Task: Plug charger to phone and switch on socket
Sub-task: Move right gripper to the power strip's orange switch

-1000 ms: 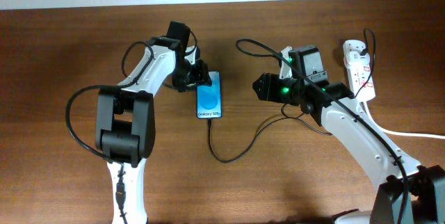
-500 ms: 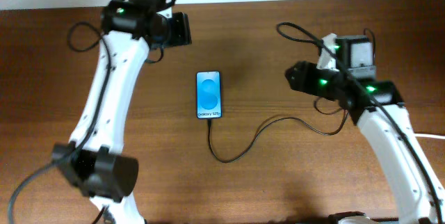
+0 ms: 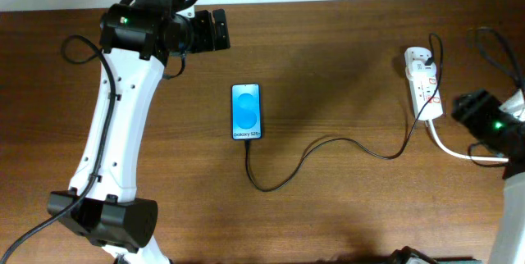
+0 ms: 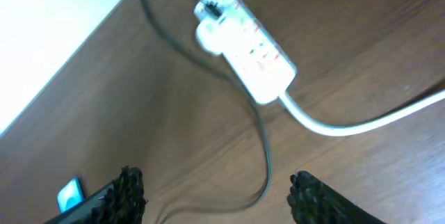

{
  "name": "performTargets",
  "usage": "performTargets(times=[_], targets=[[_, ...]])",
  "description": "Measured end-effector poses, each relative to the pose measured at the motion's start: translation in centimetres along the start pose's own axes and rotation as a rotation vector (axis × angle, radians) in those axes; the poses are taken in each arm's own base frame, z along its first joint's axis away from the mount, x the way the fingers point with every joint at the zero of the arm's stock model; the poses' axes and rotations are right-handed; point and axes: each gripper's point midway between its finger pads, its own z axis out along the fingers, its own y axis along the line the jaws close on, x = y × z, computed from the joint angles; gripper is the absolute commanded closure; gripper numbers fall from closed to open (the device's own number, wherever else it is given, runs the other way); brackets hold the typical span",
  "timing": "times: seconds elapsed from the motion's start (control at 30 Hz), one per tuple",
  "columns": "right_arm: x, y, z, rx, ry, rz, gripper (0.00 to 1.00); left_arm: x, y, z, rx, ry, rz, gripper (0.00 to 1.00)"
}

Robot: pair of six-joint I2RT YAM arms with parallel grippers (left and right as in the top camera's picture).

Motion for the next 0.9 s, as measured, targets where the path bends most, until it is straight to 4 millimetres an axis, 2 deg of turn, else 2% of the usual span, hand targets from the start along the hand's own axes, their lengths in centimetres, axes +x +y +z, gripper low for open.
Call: performTargets(times=[0.07,0.13,0.2,0.27,0.33,0.43,0.5,0.67,0.8,0.9], targets=[[-1.2,-1.4,1.4,0.021,-0.008,0.029,0.27,0.0,0.0,0.0,0.000,0.000,0.000,0.01],[-2.1,-3.1,3.9,0.041,0.011,0.060,0.27,0.0,0.0,0.0,0.000,0.000,0.000,0.01],[-2.5,-3.9,6.8,0.028,0.037,0.078,0.25,0.0,0.0,0.0,0.000,0.000,0.000,0.00],[-2.1,-5.1,10.3,0.026,0.089,0.114,0.18,0.0,0.0,0.0,0.000,0.000,0.000,0.01],[-2.3,-5.8,12.2,0.028,0.096,0.122,0.11,0.0,0.0,0.0,0.000,0.000,0.000,0.01],[-2.1,-7.8,17.2,0.035,0.114,0.134,0.07,0.0,0.0,0.0,0.000,0.000,0.000,0.01],[-2.9,-8.6,19.4,0.029,0.073,0.121,0.04,0.0,0.0,0.0,0.000,0.001,0.000,0.01],[-5.2,-8.9,21.1,0.076,-0.037,0.040,0.02,0.0,0.0,0.0,0.000,0.000,0.000,0.00],[-4.1,-6.7,23.0,0.154,-0.044,-0.099,0.02,0.0,0.0,0.0,0.000,0.000,0.000,0.01],[-3.0,-7.9,24.2,0.198,-0.014,-0.099,0.02,0.0,0.0,0.0,0.000,0.000,0.000,0.01]])
